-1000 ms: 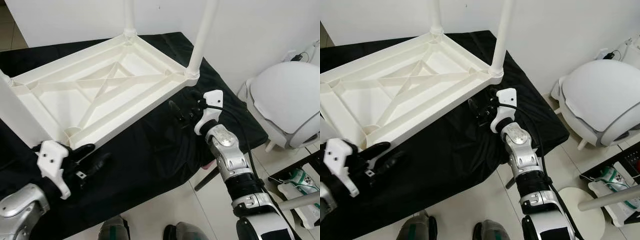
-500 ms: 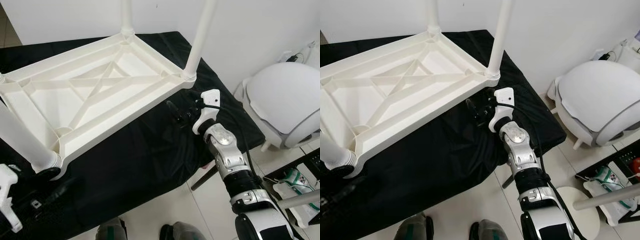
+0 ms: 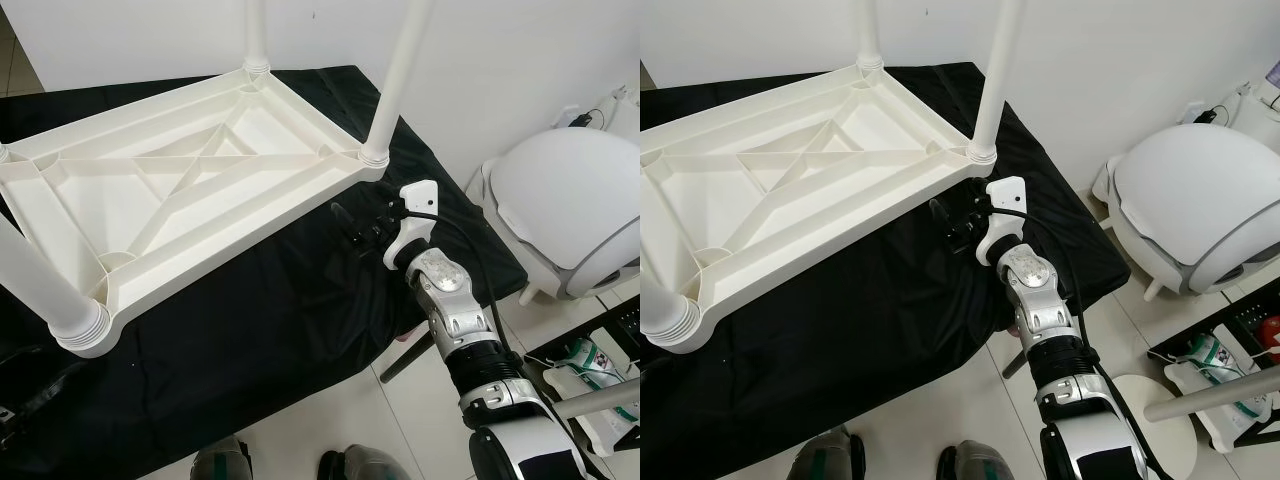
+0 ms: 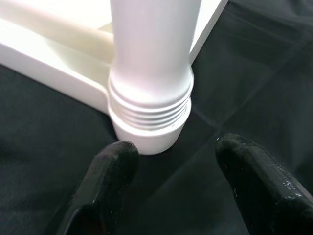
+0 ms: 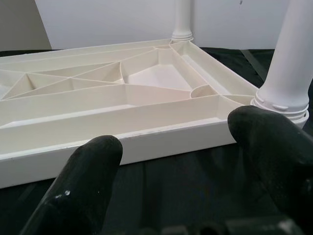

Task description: Building children table

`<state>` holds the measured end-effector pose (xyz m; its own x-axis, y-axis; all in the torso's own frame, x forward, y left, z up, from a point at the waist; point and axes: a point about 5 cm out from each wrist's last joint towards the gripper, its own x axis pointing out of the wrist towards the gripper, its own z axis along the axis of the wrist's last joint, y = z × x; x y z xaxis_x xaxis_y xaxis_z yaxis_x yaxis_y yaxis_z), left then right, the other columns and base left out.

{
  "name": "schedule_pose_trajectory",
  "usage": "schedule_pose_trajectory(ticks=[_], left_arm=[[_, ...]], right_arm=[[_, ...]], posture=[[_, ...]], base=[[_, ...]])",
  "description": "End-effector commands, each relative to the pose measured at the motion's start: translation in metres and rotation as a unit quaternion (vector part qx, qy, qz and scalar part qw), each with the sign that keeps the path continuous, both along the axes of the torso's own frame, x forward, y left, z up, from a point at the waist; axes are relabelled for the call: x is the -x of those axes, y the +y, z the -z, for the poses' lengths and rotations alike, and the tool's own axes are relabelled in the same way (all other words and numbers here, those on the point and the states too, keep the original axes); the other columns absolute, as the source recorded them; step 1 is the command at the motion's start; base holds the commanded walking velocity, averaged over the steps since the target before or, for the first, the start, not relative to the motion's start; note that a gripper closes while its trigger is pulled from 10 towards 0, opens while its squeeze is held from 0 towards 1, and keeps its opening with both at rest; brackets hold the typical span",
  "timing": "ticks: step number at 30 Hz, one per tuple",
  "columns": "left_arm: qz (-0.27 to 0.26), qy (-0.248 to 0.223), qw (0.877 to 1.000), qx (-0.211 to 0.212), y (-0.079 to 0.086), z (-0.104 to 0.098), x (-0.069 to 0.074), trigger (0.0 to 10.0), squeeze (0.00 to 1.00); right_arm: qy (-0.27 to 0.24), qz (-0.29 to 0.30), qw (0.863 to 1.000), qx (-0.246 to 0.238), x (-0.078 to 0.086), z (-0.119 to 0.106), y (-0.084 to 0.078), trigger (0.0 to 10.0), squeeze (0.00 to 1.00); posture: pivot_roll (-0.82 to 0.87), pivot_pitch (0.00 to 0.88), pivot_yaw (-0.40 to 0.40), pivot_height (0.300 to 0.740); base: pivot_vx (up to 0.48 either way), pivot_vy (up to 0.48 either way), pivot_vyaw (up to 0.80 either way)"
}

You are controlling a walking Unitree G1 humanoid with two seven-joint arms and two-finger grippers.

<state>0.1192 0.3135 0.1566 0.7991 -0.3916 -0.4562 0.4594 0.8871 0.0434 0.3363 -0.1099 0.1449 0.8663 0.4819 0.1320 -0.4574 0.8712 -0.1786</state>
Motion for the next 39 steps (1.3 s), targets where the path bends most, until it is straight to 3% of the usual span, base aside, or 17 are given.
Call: schedule_pose_trajectory(ticks=[1, 5, 15, 16, 17, 18, 19, 22, 30, 32, 33, 34, 39], left_arm=[[-0.018, 0.014, 0.999, -0.031, 0.012, 0.0, 0.004, 10.0, 0.0], [-0.033, 0.001, 0.999, -0.043, 0.016, -0.001, 0.0, 10.0, 0.0], [-0.067, -0.074, 0.994, -0.05, 0.013, -0.007, -0.027, 10.0, 0.0], [-0.063, -0.087, 0.993, -0.038, 0.008, -0.009, -0.032, 10.0, 0.05], [-0.059, -0.097, 0.993, -0.026, 0.004, -0.011, -0.037, 10.0, 0.69], [-0.059, -0.097, 0.993, -0.026, 0.004, -0.011, -0.037, 10.0, 0.69], [-0.056, -0.101, 0.993, -0.015, 0.001, -0.011, -0.04, 10.0, 1.0], [-0.037, -0.107, 0.994, -0.001, -0.01, -0.009, -0.049, 10.0, 1.0], [-0.004, -0.112, 0.994, 0.018, -0.023, -0.009, -0.054, 10.0, 1.0], [0.031, -0.112, 0.992, 0.043, -0.034, -0.01, -0.056, 10.0, 1.0], [0.048, -0.109, 0.991, 0.052, -0.04, -0.009, -0.057, 10.0, 0.33], [0.057, -0.109, 0.991, 0.056, -0.044, -0.009, -0.059, 10.0, 0.0], [0.084, -0.103, 0.989, 0.071, -0.053, -0.007, -0.061, 10.0, 0.0]], right_arm=[[0.001, 0.0, 1.0, 0.001, -0.001, 0.001, -0.002, 10.0, 0.0], [0.001, 0.0, 1.0, 0.001, -0.002, 0.001, -0.001, 10.0, 0.0], [-0.001, 0.001, 1.0, -0.001, -0.003, 0.0, -0.001, 10.0, 0.0], [-0.001, 0.004, 1.0, 0.0, -0.002, 0.0, -0.002, 10.0, 0.0], [-0.001, 0.005, 1.0, 0.0, -0.002, 0.001, -0.003, 10.0, 0.0], [-0.001, 0.005, 1.0, 0.0, -0.002, 0.001, -0.003, 10.0, 0.0], [-0.001, 0.006, 1.0, 0.0, -0.002, 0.0, -0.004, 10.0, 0.0], [-0.003, 0.009, 1.0, 0.0, -0.002, 0.0, -0.005, 10.0, 0.0], [-0.005, 0.014, 1.0, 0.002, -0.003, -0.001, -0.008, 10.0, 0.0], [-0.006, 0.018, 1.0, 0.003, -0.002, -0.001, -0.011, 10.0, 0.0], [-0.006, 0.019, 1.0, 0.003, -0.002, -0.001, -0.011, 10.0, 0.0], [-0.006, 0.019, 1.0, 0.003, -0.002, -0.001, -0.011, 10.0, 0.0], [-0.006, 0.019, 1.0, 0.006, -0.002, -0.001, -0.011, 10.0, 0.0]], posture=[[0.16, 0.041, -0.068, 0.74], [0.16, 0.042, -0.068, 0.74], [0.15, 0.046, -0.063, 0.74], [0.15, 0.047, -0.063, 0.74], [0.14, 0.046, -0.063, 0.74], [0.14, 0.046, -0.063, 0.74], [0.14, 0.046, -0.063, 0.74], [0.13, 0.046, -0.061, 0.74], [0.12, 0.045, -0.057, 0.74], [0.11, 0.046, -0.055, 0.74], [0.11, 0.043, -0.055, 0.74], [0.11, 0.043, -0.055, 0.74], [0.11, 0.045, -0.054, 0.74]], base=[[0.0, 0.0, 0.0], [0.0, 0.0, 0.0], [0.0, 0.0, 0.0], [0.0, 0.0, 0.0], [0.0, 0.0, 0.0], [0.0, 0.0, 0.0], [0.0, 0.0, 0.0], [0.0, 0.0, 0.0], [0.0, 0.0, 0.0], [0.0, 0.0, 0.0], [0.0, 0.0, 0.0], [0.0, 0.0, 0.0], [0.0, 0.0, 0.0]])
